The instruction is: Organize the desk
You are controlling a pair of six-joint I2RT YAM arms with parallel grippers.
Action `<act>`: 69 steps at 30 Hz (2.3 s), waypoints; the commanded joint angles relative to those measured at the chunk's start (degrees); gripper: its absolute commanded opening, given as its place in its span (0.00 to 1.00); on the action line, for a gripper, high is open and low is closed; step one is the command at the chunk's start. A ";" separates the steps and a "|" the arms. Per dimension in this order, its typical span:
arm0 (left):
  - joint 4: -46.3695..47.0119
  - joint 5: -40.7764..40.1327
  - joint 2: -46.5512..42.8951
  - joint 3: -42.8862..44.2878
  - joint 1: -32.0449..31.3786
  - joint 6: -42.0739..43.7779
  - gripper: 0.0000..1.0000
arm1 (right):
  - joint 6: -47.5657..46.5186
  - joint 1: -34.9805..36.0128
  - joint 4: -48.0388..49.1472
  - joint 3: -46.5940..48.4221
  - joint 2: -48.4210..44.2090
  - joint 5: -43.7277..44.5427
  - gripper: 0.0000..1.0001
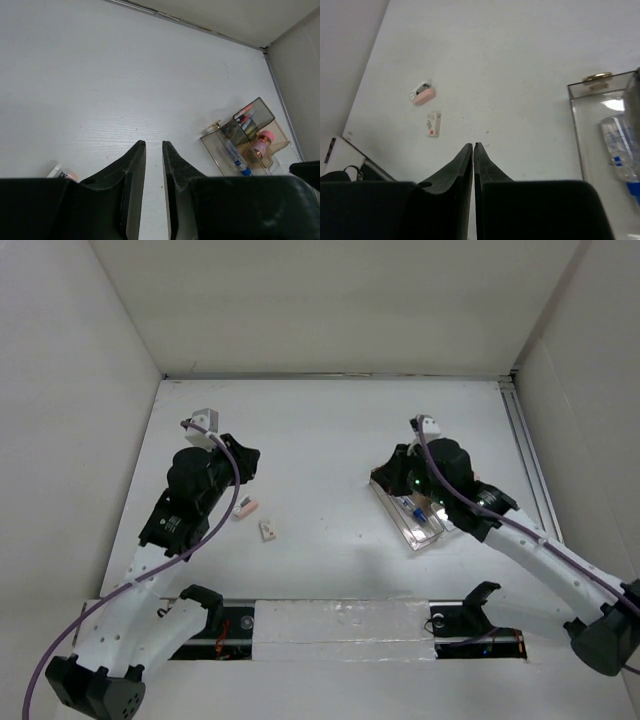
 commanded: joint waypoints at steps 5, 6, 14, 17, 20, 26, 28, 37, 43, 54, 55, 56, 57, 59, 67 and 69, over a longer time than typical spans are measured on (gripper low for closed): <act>-1.02 -4.47 2.29 2.68 0.16 1.22 0.13 | 0.08 10.26 11.40 1.32 13.53 -1.90 0.28; -0.85 -4.65 2.12 2.85 0.16 0.95 0.13 | 0.52 11.49 13.76 1.59 17.55 -1.82 0.40; 0.82 -7.28 -2.71 2.77 0.16 -0.54 0.12 | 0.97 30.37 11.86 19.91 43.75 11.51 0.61; 0.91 -8.43 -4.03 2.68 0.16 -0.72 0.12 | 1.23 33.73 7.12 27.48 51.83 17.67 0.66; 0.21 -8.61 -4.48 3.29 0.16 -0.98 0.12 | 2.19 33.74 6.58 30.23 56.76 19.97 0.67; -0.75 -10.71 -6.93 3.82 0.16 -2.38 0.12 | 3.43 33.74 3.06 33.67 59.69 26.57 0.68; -0.94 -12.55 -7.99 3.65 0.16 -3.09 0.12 | 3.95 33.74 1.84 35.06 61.00 27.01 0.68; 0.21 -11.33 -10.02 2.07 0.16 -4.15 0.13 | 5.45 33.74 3.06 38.59 66.54 25.26 0.65; 0.74 -9.40 -10.19 1.97 0.16 -3.45 0.13 | 7.29 33.74 2.01 39.65 68.30 27.97 0.19; 2.76 -4.39 -10.19 0.83 0.16 -2.74 0.14 | 29.34 15.84 -0.54 2.85 26.50 41.33 0.04; 2.93 -3.86 -10.10 0.92 0.16 -2.74 0.14 | 30.66 13.20 -0.98 -0.31 18.29 42.21 0.04; 3.02 -3.60 -9.75 0.92 0.16 -2.74 0.14 | 32.94 7.87 -1.42 -6.35 14.37 42.31 0.04; 3.02 -2.90 -9.66 0.92 0.16 -2.57 0.14 | 33.39 4.85 -1.16 -9.28 10.25 42.13 0.04; 3.28 -2.54 -9.66 0.83 0.16 -2.48 0.14 | 33.22 -2.77 -1.07 -15.77 -1.01 41.08 0.04; 3.28 -2.45 -7.99 1.10 -0.37 -2.39 0.14 | 32.61 -23.20 -5.37 -23.10 -18.53 33.45 0.06; 3.28 -1.84 -7.56 1.27 -0.37 -2.39 0.14 | 31.74 -27.93 -4.77 -24.77 -19.33 30.55 0.06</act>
